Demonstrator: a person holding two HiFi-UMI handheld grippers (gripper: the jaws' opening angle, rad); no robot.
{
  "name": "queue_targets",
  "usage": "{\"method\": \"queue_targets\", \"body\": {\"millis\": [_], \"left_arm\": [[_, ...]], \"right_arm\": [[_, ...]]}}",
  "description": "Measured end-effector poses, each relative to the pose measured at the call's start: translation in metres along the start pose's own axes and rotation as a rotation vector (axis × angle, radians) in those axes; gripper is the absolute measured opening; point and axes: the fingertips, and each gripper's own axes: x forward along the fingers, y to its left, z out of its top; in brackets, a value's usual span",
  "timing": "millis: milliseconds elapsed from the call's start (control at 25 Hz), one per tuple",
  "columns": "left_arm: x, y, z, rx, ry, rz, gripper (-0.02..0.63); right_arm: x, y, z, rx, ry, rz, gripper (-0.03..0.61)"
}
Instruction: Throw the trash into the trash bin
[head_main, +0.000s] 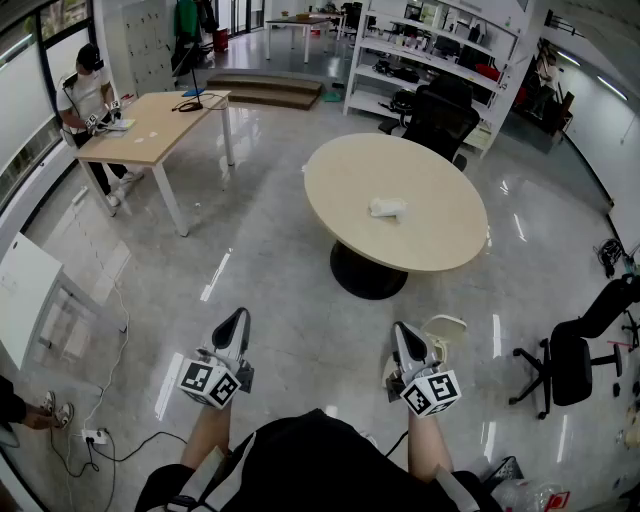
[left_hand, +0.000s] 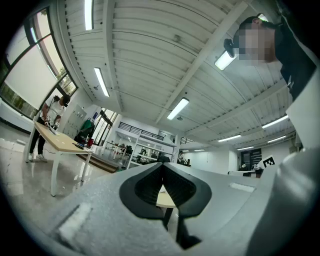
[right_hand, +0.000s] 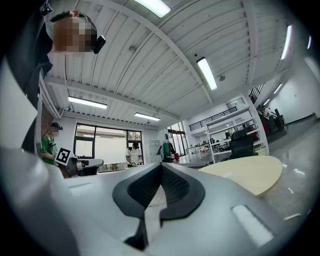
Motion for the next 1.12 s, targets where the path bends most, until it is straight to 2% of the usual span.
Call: {"method": "queue_targets", "body": {"millis": [600,920,1120], "left_arm": [[-0.005,-0.008,-0.014,-0.029,0.053,-0.021,0.002],[-0.005,-0.002,-0.018,-0.043,0.035,-0.04,0.002],[-0.008,0.002,-0.016,-0.05,0.039,-0.06,0.002]], "right_arm": [[-0.016,-0.001,-0.013,0.011,0.018,-0.028,0.003],[-0.014,-0.002,-0.015,0.044,0.0,-0.054,0.005],[-0.013,0.013,-0.02,0.006,0.022,-0.058,0.005]]}}
